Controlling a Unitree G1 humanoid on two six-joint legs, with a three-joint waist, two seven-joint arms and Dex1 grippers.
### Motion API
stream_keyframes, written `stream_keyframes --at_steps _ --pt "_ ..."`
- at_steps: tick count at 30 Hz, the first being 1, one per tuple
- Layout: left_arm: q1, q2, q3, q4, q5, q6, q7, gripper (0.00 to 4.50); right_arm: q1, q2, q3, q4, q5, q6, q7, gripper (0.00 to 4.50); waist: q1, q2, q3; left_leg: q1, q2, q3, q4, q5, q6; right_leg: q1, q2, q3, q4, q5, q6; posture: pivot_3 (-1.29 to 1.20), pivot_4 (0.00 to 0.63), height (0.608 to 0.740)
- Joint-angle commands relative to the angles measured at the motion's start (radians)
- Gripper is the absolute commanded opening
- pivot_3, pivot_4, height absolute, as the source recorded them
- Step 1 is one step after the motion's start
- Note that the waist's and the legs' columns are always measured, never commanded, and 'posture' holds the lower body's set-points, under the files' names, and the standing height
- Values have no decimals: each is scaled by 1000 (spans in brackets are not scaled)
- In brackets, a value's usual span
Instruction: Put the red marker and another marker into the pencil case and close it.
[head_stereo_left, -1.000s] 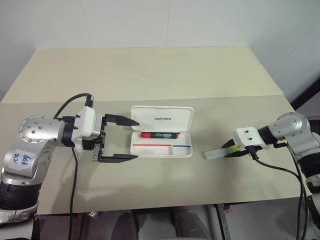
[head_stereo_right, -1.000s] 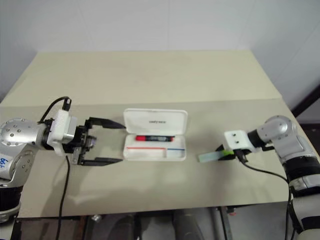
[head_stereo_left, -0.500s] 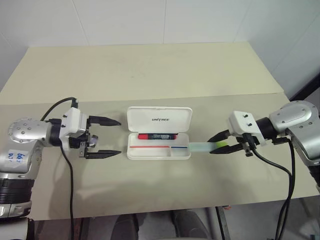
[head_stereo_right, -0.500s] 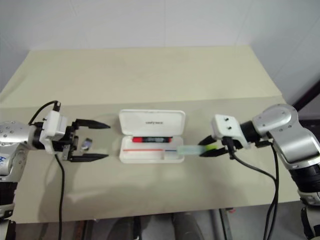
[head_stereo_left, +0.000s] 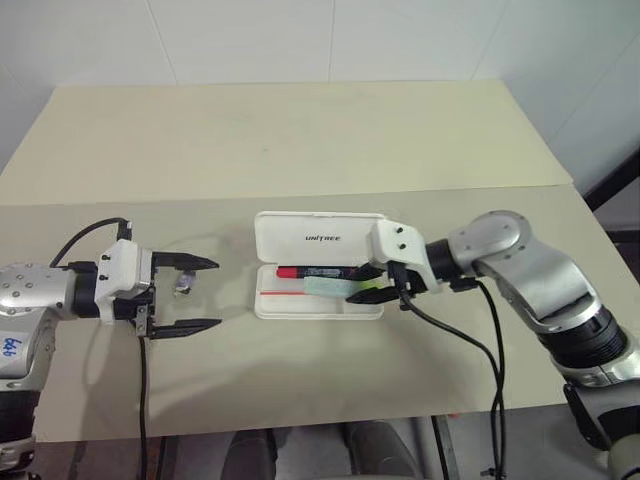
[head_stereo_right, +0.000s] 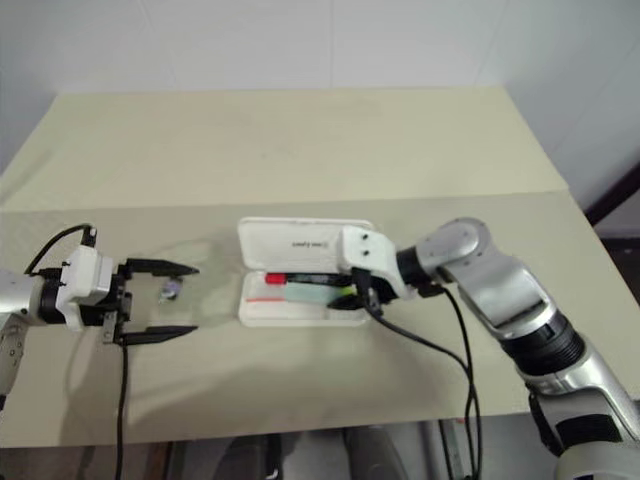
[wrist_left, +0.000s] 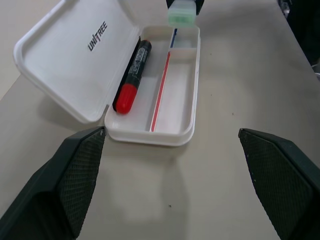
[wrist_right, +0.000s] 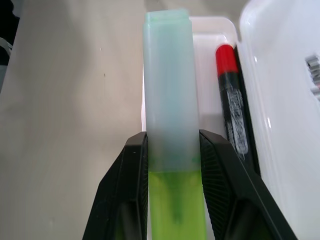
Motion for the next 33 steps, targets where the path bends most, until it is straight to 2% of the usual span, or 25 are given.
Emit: stream_keyframes --at_steps 1,14,33 --pt "22 22 47 -33 -1 -22 12 4500 -41 38 29 -16 -21 18 -36 1087 -1 0 0 0 0 0 0 0 0 0 0 0 0 0 0 0 150 740" --pt "36 16 44 -60 -4 -12 37 4500 -87 162 137 15 -94 28 -89 1087 -4 -1 -1 1 0 0 0 0 0 0 0 0 1 0 0 0 150 740" --pt "21 9 34 -82 -10 6 59 4500 -85 204 199 132 -162 -28 -75 1087 -5 -2 -1 1 0 0 0 0 0 0 0 0 1 0 0 0 150 740"
